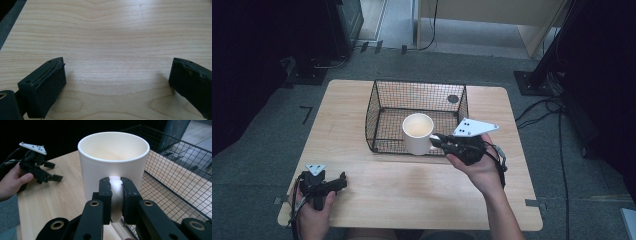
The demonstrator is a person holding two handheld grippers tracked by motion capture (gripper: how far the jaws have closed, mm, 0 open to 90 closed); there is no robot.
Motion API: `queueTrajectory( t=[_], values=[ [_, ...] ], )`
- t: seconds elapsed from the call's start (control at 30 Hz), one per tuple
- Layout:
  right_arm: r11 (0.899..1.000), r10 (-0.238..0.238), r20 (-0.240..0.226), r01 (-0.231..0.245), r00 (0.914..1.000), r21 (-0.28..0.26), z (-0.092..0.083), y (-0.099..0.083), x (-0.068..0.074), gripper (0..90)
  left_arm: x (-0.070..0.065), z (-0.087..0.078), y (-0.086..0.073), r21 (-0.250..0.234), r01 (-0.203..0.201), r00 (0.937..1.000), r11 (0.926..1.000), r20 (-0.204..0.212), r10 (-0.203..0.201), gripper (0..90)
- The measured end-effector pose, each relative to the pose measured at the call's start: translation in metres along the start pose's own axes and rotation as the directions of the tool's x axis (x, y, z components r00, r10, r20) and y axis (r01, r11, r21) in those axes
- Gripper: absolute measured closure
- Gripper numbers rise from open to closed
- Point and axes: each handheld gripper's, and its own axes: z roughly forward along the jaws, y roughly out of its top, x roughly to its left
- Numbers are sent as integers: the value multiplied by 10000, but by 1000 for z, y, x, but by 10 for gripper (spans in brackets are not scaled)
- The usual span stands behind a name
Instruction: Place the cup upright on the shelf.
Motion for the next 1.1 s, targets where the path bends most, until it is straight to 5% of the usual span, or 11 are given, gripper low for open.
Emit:
queueTrajectory(
  t=[0.63,1.1],
  values=[
    [9999,155,684,-158,9975,47,37,24,-30,808,0,0,0,-2,-1,10000,10000,3,1,11],
    [9985,480,748,-497,9960,208,78,22,-60,808,0,0,0,-3,1,10000,10000,-2,-1,11]
  ],
)
